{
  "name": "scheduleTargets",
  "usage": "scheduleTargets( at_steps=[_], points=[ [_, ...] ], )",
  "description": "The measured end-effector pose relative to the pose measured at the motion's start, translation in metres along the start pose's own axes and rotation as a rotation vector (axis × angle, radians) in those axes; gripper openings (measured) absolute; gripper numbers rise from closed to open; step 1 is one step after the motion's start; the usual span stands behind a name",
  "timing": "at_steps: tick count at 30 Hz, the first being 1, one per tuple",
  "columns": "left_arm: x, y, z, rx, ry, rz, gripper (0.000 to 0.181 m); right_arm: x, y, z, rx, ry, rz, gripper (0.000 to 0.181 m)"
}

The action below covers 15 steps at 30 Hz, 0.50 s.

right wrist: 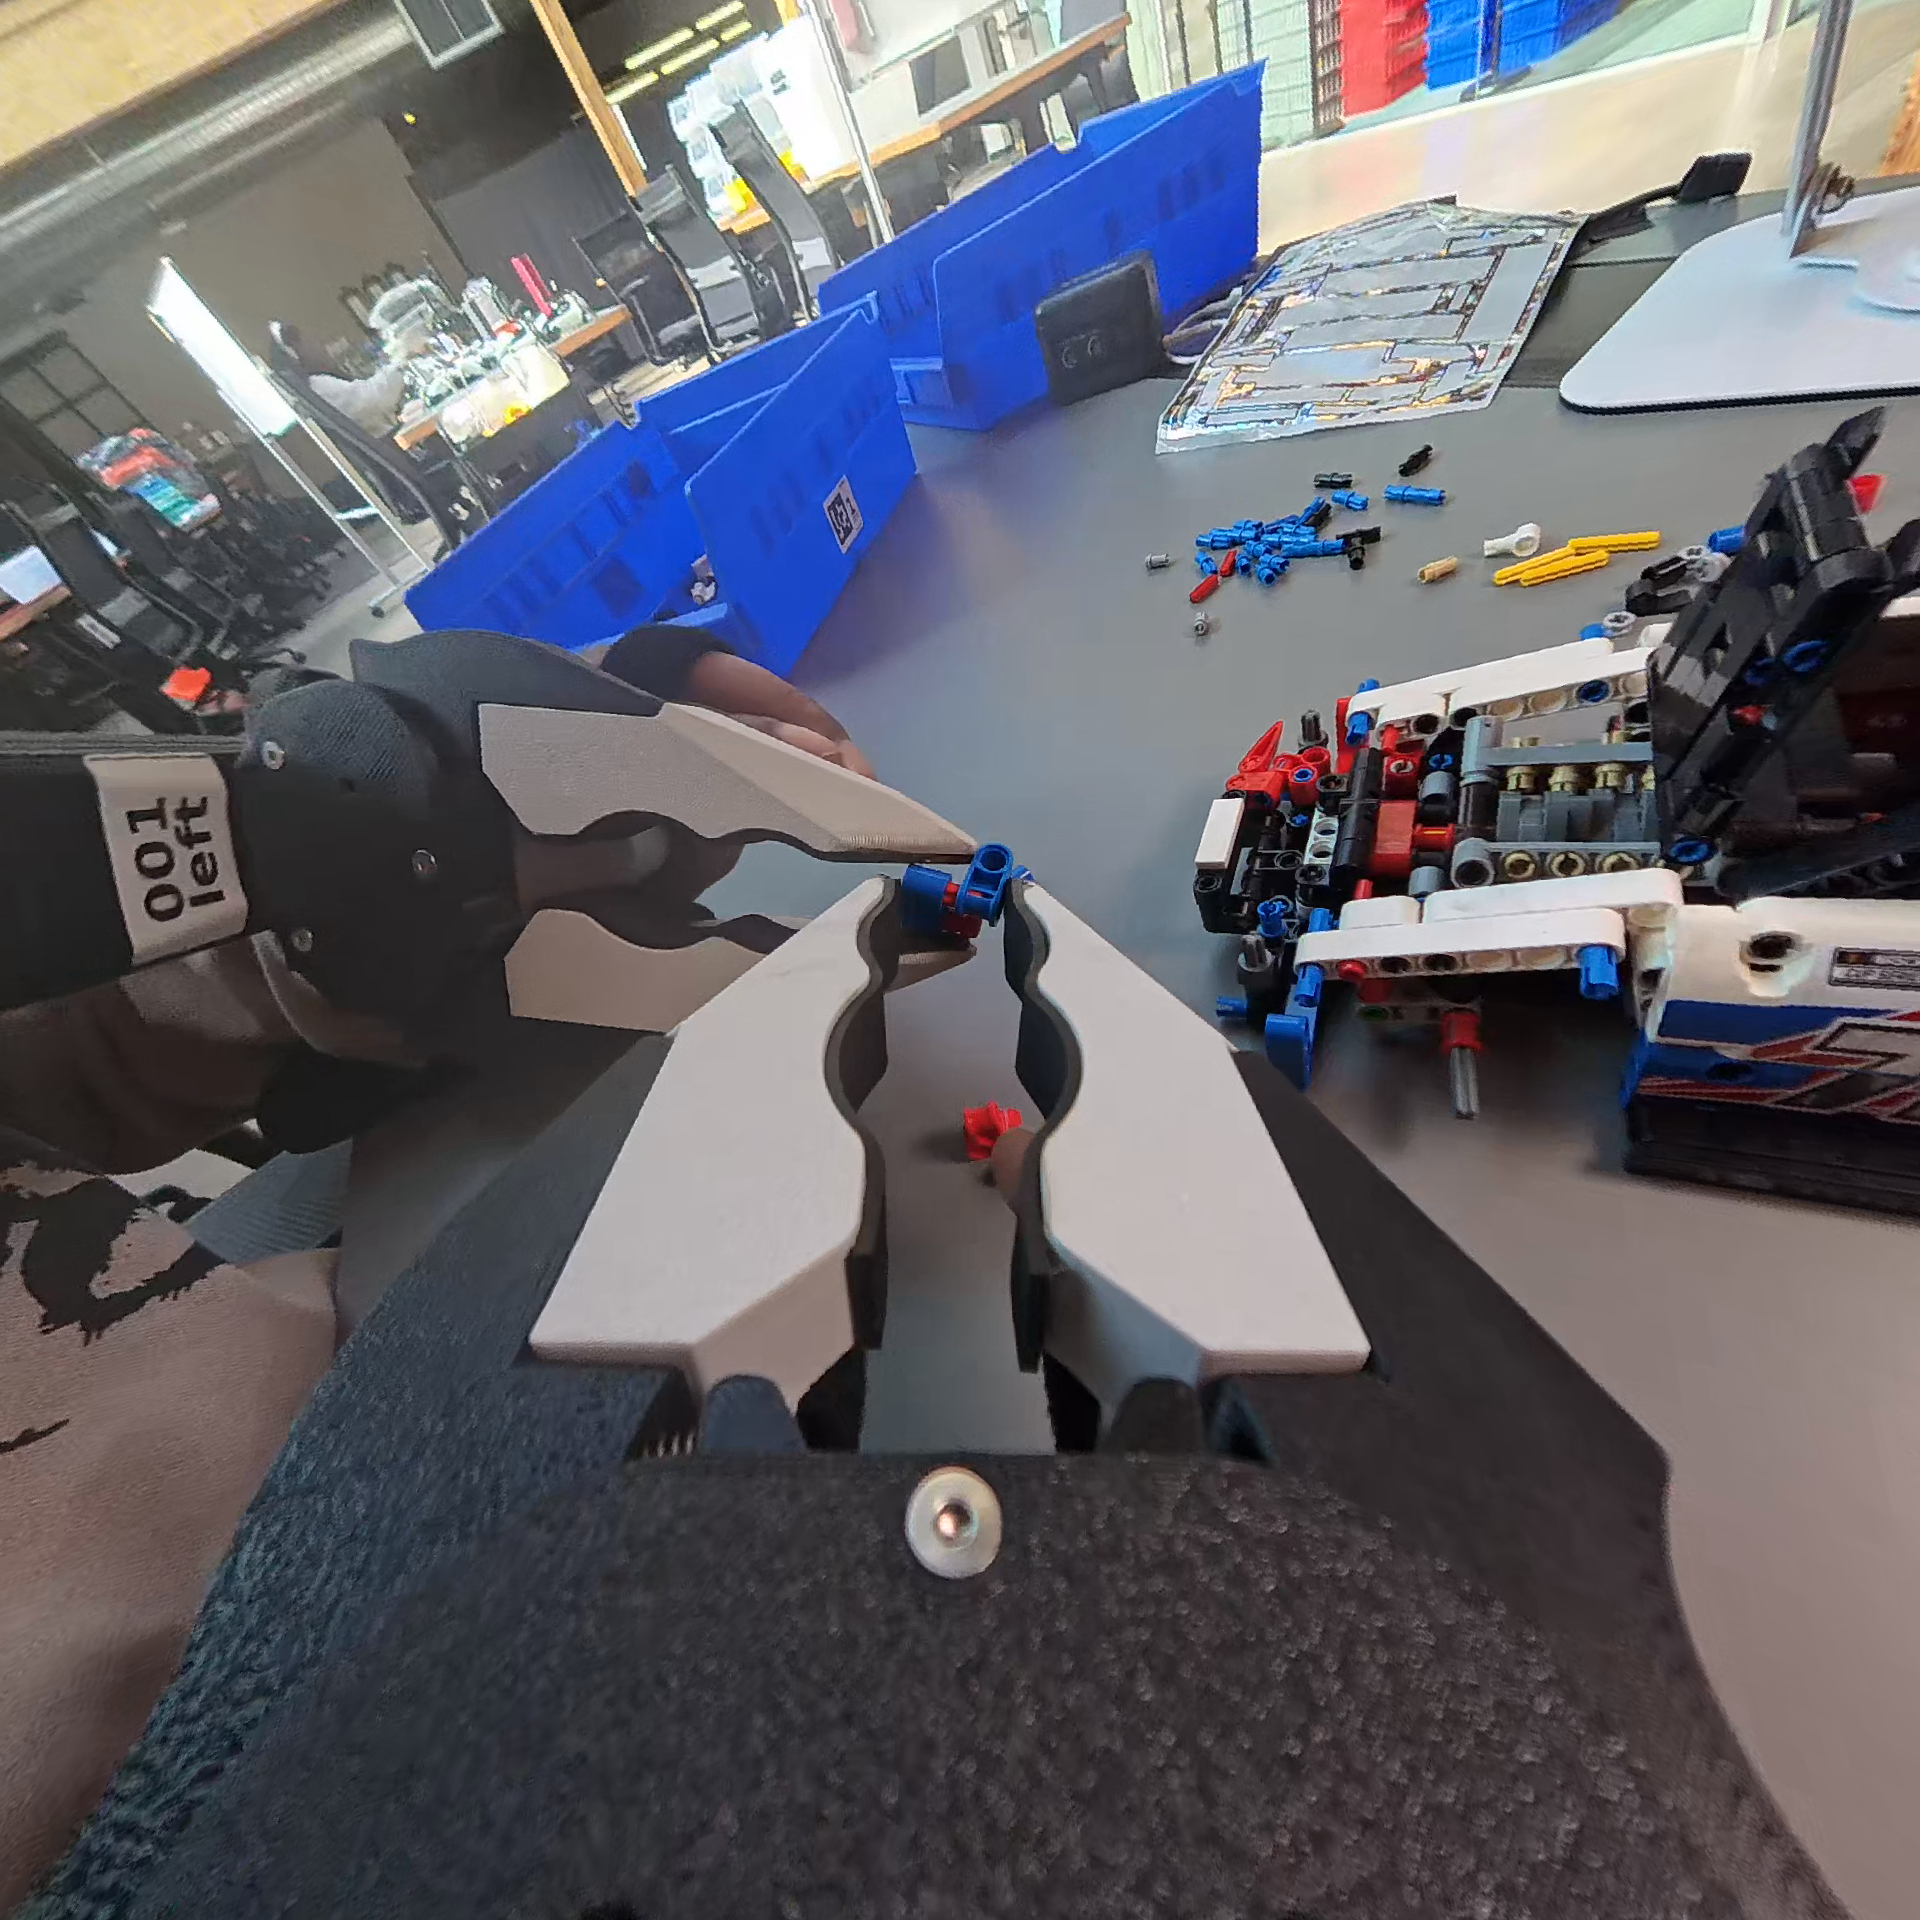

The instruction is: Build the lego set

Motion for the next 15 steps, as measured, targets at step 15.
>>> scheduleTargets(
  at_steps=[15],
  points=[
    [0.021,-0.012,0.021,-0.487,-0.17,0.56,0.022,0.013,0.026,0.018,0.024,-0.075,0.64,0.016]
  ],
)
Point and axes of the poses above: each gripper's, where its closed fingertips meet, z back along the fingers, x out of its top, y = z × x across the jaws, the point moved 1 cm from there along z, back along the fingers, and after that the axes turned 13 degrees about z, right-handed, at the moved point
